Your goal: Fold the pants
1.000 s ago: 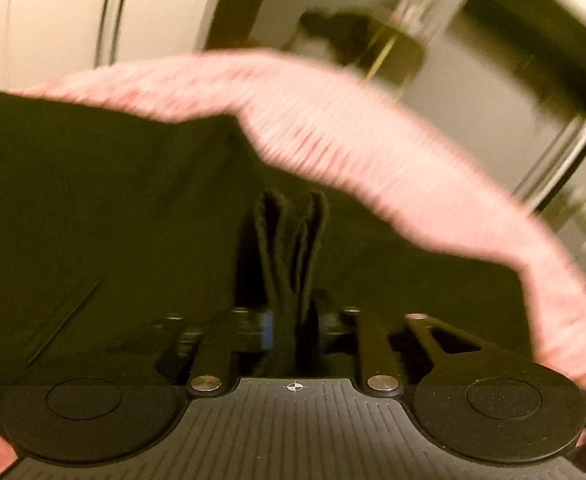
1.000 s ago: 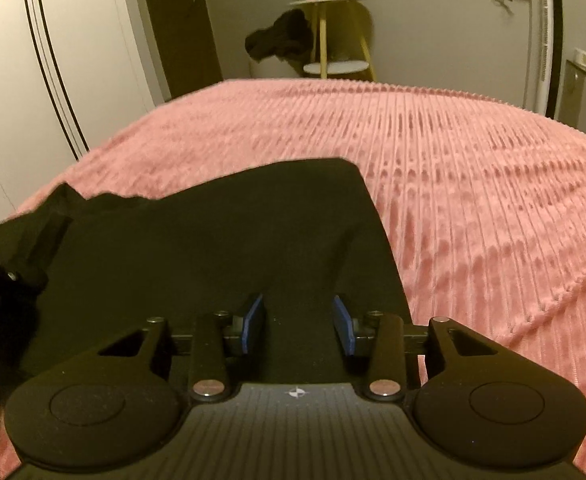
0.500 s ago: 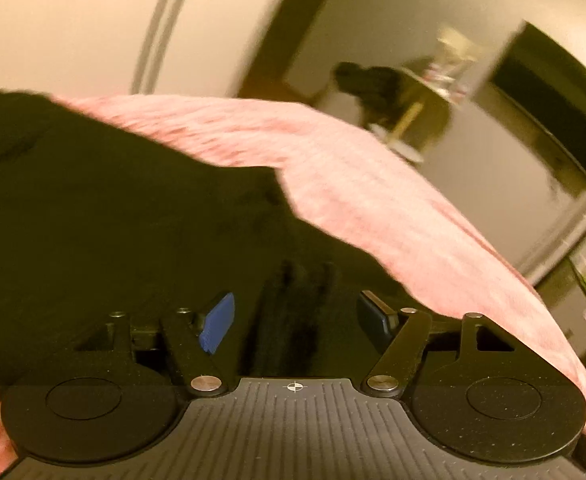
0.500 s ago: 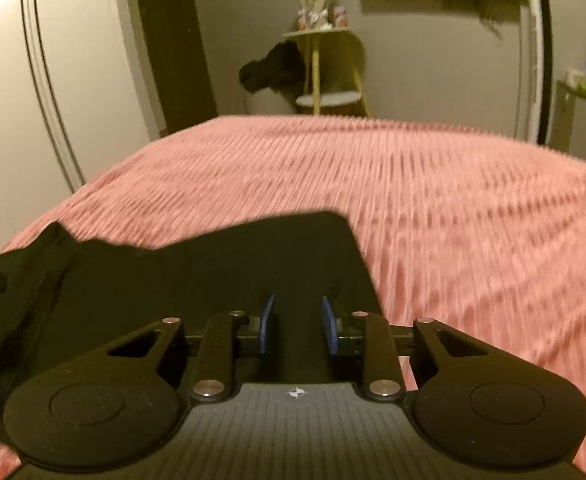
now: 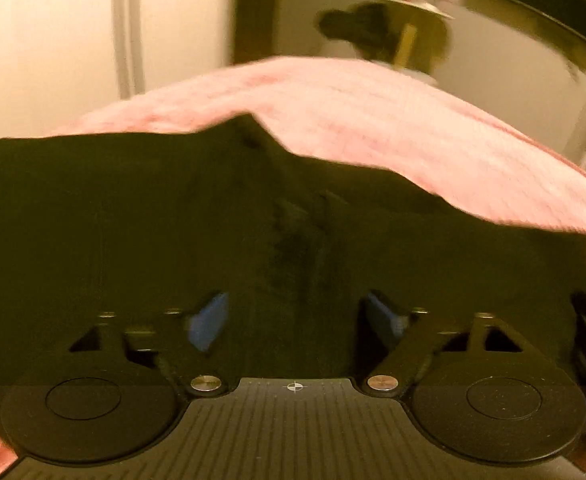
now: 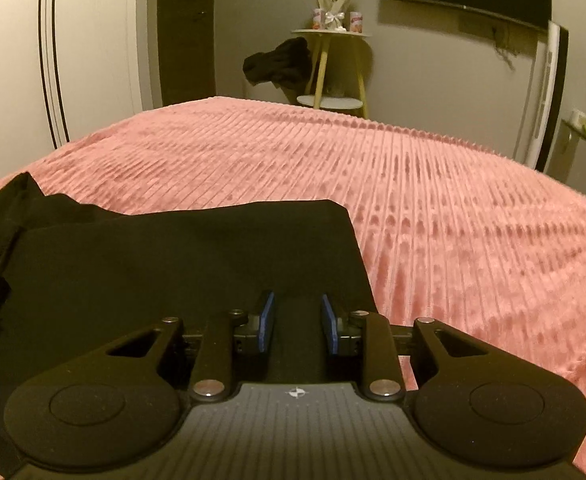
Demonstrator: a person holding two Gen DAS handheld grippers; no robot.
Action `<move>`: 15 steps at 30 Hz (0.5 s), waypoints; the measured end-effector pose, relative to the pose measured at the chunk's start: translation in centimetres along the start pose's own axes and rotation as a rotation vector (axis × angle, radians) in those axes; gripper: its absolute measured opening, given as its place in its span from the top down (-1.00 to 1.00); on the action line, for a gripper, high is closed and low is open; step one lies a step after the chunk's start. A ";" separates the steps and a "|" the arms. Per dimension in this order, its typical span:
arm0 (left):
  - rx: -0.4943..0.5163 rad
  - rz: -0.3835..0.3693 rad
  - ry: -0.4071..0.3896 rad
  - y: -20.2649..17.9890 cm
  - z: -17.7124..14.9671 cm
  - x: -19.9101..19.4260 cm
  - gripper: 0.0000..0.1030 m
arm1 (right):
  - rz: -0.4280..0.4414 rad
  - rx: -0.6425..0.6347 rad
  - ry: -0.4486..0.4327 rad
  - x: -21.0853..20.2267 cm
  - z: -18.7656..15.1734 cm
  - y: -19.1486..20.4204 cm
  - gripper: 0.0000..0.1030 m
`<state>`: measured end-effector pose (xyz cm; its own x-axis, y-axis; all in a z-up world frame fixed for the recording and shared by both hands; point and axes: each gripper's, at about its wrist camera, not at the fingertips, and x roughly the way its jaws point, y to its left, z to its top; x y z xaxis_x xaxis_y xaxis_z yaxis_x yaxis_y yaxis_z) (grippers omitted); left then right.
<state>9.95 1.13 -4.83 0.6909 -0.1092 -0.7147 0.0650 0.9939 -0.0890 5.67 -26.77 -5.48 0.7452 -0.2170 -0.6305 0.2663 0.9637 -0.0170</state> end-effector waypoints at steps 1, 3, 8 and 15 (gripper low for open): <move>-0.059 0.015 -0.007 1.1 0.3 -0.5 -0.66 | -0.011 -0.005 0.005 -0.4 0.0 0.2 0.44; -0.231 0.037 -0.041 3.7 0.7 -2.0 -0.78 | 0.001 -0.016 0.014 -1.2 0.1 0.7 0.34; -0.722 -0.125 -0.091 12.7 0.6 -6.4 -0.86 | 0.089 -0.098 -0.007 -4.1 -0.7 3.5 -0.04; -0.848 -0.002 -0.230 24.2 -1.6 -11.1 -0.93 | 0.123 -0.165 0.046 -3.3 -1.5 5.7 -0.43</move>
<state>2.67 26.41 -0.19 0.8254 -0.0140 -0.5643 -0.4274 0.6375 -0.6410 3.75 -20.33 -4.65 0.7364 -0.0925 -0.6702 0.0688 0.9957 -0.0619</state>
